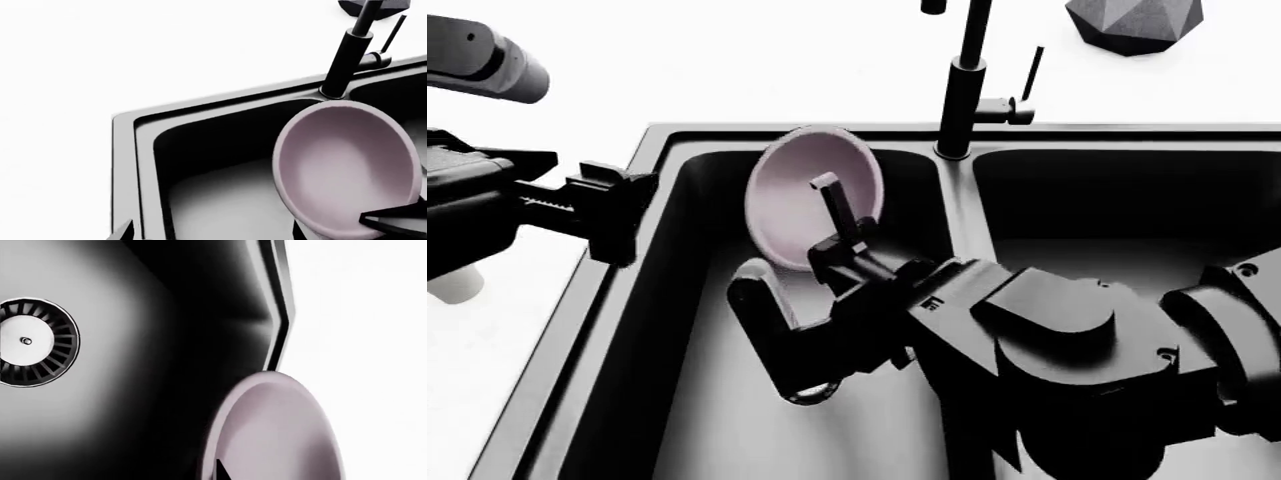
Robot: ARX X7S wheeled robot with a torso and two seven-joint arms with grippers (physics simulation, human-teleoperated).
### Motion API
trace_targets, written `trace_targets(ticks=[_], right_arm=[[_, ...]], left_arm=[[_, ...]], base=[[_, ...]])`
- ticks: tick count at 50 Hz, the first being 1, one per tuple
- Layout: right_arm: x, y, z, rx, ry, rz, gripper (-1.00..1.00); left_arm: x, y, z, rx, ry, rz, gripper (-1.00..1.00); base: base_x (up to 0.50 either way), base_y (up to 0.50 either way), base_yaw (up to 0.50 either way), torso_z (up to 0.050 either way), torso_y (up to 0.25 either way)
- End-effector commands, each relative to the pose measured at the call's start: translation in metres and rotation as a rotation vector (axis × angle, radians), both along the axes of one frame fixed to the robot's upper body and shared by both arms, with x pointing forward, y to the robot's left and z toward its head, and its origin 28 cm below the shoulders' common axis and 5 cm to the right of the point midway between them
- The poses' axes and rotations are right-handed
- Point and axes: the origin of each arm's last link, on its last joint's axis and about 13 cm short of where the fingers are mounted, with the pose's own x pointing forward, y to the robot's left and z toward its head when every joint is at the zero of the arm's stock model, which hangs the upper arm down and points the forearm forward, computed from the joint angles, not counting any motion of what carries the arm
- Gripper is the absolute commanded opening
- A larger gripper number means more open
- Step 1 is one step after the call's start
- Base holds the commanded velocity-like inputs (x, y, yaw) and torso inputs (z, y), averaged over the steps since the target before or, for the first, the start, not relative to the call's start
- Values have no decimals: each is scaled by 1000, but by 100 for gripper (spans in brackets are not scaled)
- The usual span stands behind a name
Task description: Pick the cup and bowl from the sink and place them on the counter for drying.
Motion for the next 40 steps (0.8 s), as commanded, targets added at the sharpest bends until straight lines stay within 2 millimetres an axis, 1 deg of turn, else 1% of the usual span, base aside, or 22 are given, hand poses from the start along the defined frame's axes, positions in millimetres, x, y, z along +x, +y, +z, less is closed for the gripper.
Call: trace_targets(ticks=[1, 3, 6, 7, 9, 11, 13, 17, 21, 23, 24, 26, 33, 36, 37, 40], right_arm=[[-18, -11, 14, 49, -154, 54, -100], [-19, -13, 7, 38, -145, 49, -100], [-18, -15, -1, 39, -122, 41, -100], [-18, -15, -2, 40, -121, 42, -100], [-19, -15, -5, 43, -117, 46, -100], [-19, -14, -6, 46, -118, 50, -100], [-18, -14, -9, 45, -126, 59, -100], [-22, -14, -11, 44, -156, 82, -100], [-25, -14, -9, 64, -183, 95, -100], [-25, -14, -9, 64, -183, 95, -100], [-25, -14, -10, 68, -200, 106, -100], [-27, -14, -9, 69, -215, 113, -100], [-34, -12, -2, 77, -251, 143, -100], [-36, -11, 0, 80, -250, 151, -100], [-36, -11, 1, 75, -247, 150, -100], [-37, -11, 6, 79, -251, 153, -100]], left_arm=[[9, -11, 2, -13, 35, -51, 100], [8, -10, 4, -16, 35, -53, 100], [11, -9, 15, -56, 29, -54, 100], [13, -11, 15, -54, 24, -51, 100], [17, -8, 23, -112, 33, -60, 100], [19, -10, 24, -123, 32, -70, 100], [21, -13, 27, -179, 39, -101, 100], [29, -15, 26, -200, 65, -126, 100], [38, -18, 21, -258, 146, -141, 100], [38, -18, 21, -258, 146, -141, 100], [44, -18, 12, -265, 193, -151, 100], [48, -19, 5, -261, 201, -143, 100], [54, -27, -6, -244, 227, -163, 100], [57, -27, -6, -247, 228, -168, 100], [57, -30, -6, -249, 225, -169, 100], [55, -30, -5, -245, 218, -181, 100]], base=[[0, 0, 0, 0, 0], [0, 0, 0, 0, 0], [0, 0, 0, 0, 0], [0, 0, 0, 0, 0], [0, 0, 0, 0, 5], [0, 0, 0, 0, 0], [0, 0, 0, 0, 0], [0, 0, 0, 0, 0], [0, 0, 0, 0, 0], [0, 0, 0, 0, 0], [0, 0, 0, 0, 0], [0, 0, 0, 0, 0], [0, 0, 0, 0, 0], [0, 0, 0, 0, 0], [0, 0, 0, 0, 0], [0, 0, 0, 0, 3]])
